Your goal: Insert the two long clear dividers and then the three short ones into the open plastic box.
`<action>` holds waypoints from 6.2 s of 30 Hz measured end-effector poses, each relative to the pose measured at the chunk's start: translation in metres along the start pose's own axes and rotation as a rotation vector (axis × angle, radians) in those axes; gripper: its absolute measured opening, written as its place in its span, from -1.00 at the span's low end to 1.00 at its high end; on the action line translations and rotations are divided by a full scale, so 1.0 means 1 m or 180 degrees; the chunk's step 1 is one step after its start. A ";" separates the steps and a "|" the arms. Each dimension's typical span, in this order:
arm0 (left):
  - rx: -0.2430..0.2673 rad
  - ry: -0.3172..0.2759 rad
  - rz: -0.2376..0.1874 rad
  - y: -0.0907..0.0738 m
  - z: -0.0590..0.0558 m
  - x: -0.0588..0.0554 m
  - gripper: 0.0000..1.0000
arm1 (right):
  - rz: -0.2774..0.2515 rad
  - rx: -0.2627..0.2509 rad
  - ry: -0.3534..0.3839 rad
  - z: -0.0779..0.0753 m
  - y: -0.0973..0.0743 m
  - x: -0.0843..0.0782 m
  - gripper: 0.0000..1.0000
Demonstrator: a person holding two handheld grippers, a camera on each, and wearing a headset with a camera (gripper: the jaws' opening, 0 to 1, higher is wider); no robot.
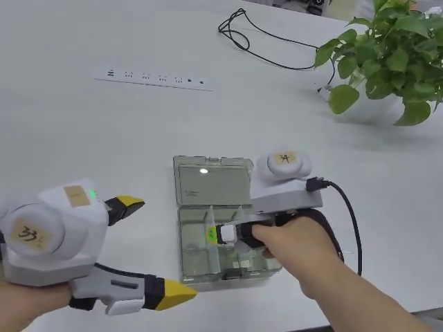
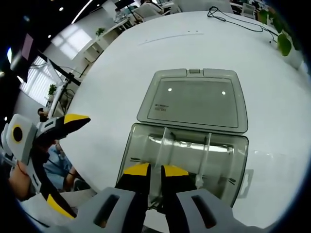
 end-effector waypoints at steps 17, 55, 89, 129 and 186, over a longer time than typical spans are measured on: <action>0.0253 -0.0047 -0.0015 -0.010 -0.009 0.008 0.93 | -0.0419 0.0425 -0.0030 0.002 -0.049 0.015 -0.57; 0.0716 -0.0182 -0.0156 -0.032 -0.033 0.018 0.94 | 0.0182 0.0602 -0.2861 -0.068 -0.129 -0.003 0.30; 0.0534 -0.0286 -0.0163 -0.014 -0.010 0.018 0.97 | 0.1347 0.0377 -0.4026 -0.150 -0.049 -0.012 -0.08; 0.0451 -0.0210 -0.0067 -0.014 -0.007 0.011 0.98 | 0.1055 0.0190 -0.4011 -0.138 -0.068 -0.008 -0.35; -0.0577 -0.1865 -0.0529 0.034 -0.074 0.094 -0.28 | -0.0021 -0.0009 -0.4620 0.050 -0.158 -0.001 -0.35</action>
Point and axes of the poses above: the centre of the closed fingertips' face, and the gripper's own axes: y roughly forward along the fingers, z roughly to its left, x roughly out of its top, the point moved 3 cm from there along -y, roughly backward along the fingers, and after that the axes turned 2 degrees about x, right-handed, at the moved point
